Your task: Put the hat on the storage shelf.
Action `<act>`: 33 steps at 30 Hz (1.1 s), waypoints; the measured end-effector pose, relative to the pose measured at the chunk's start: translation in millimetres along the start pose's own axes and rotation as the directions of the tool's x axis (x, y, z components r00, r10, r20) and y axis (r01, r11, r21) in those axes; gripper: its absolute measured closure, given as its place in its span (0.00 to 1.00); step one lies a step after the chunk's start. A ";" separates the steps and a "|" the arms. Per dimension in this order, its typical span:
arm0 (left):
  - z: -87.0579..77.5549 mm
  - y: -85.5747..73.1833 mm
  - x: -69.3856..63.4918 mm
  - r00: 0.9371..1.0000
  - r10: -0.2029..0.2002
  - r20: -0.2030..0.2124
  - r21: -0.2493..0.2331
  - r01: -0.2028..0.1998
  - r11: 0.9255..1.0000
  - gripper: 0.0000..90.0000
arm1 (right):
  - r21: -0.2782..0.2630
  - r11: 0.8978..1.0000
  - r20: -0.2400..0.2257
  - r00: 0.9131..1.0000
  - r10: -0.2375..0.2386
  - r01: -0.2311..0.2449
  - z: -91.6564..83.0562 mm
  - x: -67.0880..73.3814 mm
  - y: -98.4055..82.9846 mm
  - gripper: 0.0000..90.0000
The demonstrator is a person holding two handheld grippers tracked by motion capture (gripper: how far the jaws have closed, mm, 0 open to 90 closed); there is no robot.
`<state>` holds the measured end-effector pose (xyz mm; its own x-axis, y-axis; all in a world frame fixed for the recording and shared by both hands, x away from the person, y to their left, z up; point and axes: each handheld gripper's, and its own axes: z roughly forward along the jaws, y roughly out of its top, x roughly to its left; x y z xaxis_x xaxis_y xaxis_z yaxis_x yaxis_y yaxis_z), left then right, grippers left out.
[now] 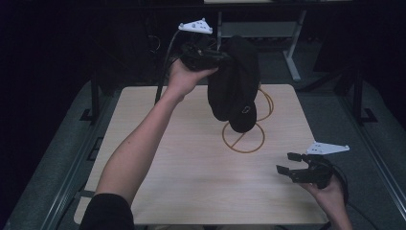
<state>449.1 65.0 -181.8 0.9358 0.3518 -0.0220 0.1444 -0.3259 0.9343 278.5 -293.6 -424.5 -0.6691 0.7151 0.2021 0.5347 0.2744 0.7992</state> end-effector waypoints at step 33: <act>86.8 -9.8 -7.2 0.997 -0.036 0.073 0.130 0.026 0.991 0.95 | 0.000 1.000 -0.008 1.000 0.014 -0.014 -1.1 -2.4 -4.1 0.27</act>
<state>468.8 -10.5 -221.7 0.9510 0.2982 -0.0815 0.2095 -0.4275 0.8794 277.3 -297.2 -427.7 -0.6659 0.7134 0.2180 0.5440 0.2644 0.7963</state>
